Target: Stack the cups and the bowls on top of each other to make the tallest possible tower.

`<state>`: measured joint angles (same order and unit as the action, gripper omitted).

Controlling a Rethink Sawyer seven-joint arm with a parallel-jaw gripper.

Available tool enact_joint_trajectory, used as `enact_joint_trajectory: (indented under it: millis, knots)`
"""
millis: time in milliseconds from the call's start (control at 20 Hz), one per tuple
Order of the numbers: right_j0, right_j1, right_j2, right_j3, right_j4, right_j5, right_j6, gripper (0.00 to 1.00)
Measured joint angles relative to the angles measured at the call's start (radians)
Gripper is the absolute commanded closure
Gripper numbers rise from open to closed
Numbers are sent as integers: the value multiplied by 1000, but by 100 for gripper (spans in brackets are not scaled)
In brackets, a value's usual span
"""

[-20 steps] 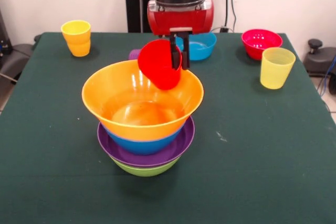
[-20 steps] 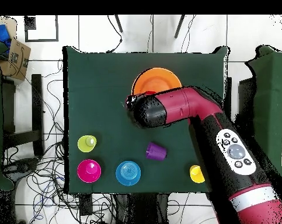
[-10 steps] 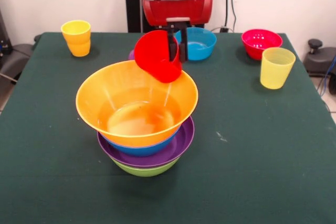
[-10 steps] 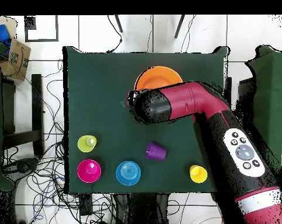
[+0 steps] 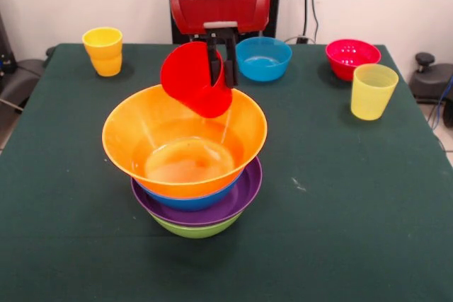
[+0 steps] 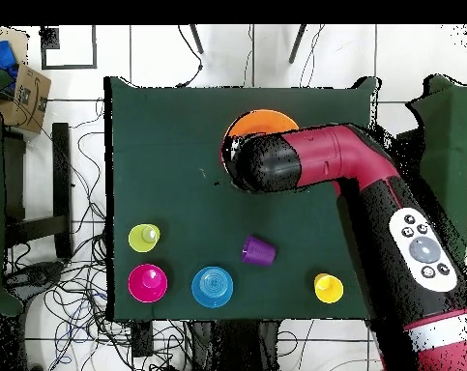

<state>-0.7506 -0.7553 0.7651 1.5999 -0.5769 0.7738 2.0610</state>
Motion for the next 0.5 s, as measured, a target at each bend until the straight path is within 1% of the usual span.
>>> enact_joint_trajectory:
  millis: [100,200,400,500]
  knots:
    - [0,2,4,-20,0,17,-7,100]
    - [0,9,12,-64,0,58,-26,100]
    - [0,27,21,-128,0,109,-54,100]
    - [4,45,24,-176,0,137,-75,100]
